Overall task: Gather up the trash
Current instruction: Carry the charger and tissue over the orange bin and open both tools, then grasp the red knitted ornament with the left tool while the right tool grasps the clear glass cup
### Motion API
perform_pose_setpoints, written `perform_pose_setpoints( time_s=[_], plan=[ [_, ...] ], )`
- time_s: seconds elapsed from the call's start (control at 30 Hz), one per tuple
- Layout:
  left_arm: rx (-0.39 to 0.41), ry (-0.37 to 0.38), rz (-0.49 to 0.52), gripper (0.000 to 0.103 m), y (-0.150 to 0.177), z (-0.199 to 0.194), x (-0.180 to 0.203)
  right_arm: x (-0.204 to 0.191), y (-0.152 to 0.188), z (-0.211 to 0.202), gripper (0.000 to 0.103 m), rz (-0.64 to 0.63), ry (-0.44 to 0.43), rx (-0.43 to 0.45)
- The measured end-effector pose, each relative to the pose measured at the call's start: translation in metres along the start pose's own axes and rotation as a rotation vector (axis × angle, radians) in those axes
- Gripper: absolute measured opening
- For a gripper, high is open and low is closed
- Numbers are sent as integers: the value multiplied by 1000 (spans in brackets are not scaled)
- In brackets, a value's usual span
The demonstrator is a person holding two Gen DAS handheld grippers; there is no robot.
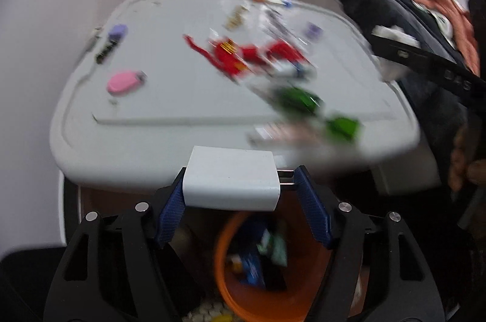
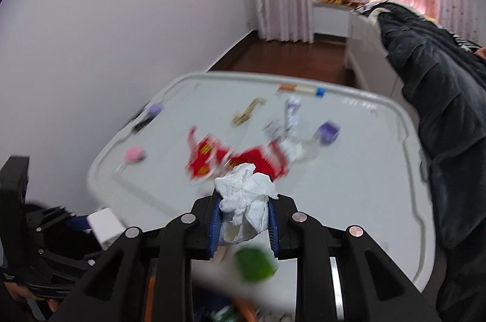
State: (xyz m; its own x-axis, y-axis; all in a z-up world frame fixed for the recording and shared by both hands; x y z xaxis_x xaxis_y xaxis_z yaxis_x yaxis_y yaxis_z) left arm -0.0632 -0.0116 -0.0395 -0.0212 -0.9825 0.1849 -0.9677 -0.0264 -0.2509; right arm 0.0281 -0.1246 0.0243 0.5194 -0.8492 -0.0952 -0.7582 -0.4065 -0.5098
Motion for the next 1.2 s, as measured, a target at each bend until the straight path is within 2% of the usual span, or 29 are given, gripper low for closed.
perform_pose_setpoints(
  time_s=[0.1,0.2,0.3,0.33,0.37,0.43,0.47,0.53,0.67,0.77,0.8,0.9,0.97,1.03,1.1,1.2],
  plan=[
    [-97,51,53,67,39,10,23,-25,48,0,26,-37,-22,-69],
    [-203,103,72,67,72,29,38,-44,110,13,26,-40,-59,-196],
    [-288,132,52,67,89,42,41,-52,153,28,32,-9,-95,-301],
    [-295,132,43,69,90,42,39,-54,168,34,49,9,-103,-349],
    [-299,127,34,70,90,42,37,-54,174,38,60,19,-103,-376],
    [-291,114,5,74,88,38,30,-50,181,41,73,45,-89,-391],
    [-278,116,-12,75,87,35,26,-48,180,39,73,51,-85,-383],
    [-252,122,-39,75,88,29,21,-40,170,30,80,73,-59,-336],
    [-151,113,-76,75,69,12,5,-20,133,5,83,102,-38,-207],
    [-30,55,-75,76,34,-15,-9,-2,89,-30,88,109,-21,-70],
    [-4,37,-69,78,21,-21,-13,2,70,-43,96,110,-14,-18],
    [69,-16,-60,82,-21,-36,-22,18,13,-78,98,96,25,134],
    [81,-41,-59,84,-55,-33,-23,32,-20,-94,98,95,60,212],
    [70,-19,-68,84,-79,-22,-19,52,-42,-102,98,128,83,276],
    [33,12,-91,84,-108,-3,-17,72,-51,-99,98,175,102,304],
    [-39,32,-125,84,-141,31,-15,107,-39,-83,98,264,128,322]
  ],
)
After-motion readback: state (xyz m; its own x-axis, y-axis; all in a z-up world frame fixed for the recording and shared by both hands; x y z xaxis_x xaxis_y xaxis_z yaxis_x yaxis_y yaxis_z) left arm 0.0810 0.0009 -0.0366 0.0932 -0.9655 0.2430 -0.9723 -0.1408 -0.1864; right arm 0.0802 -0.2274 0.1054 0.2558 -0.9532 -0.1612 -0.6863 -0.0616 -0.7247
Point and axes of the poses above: each gripper's, at about its wrist camera, not at the fingertips, and z roughly the way its jaws point, x to its right, y to its underside, the point moved 9 cm from there along z, roughly the way its jaws point, and after that the axes turned 14 degrees about -x, right-handed, at the moved point
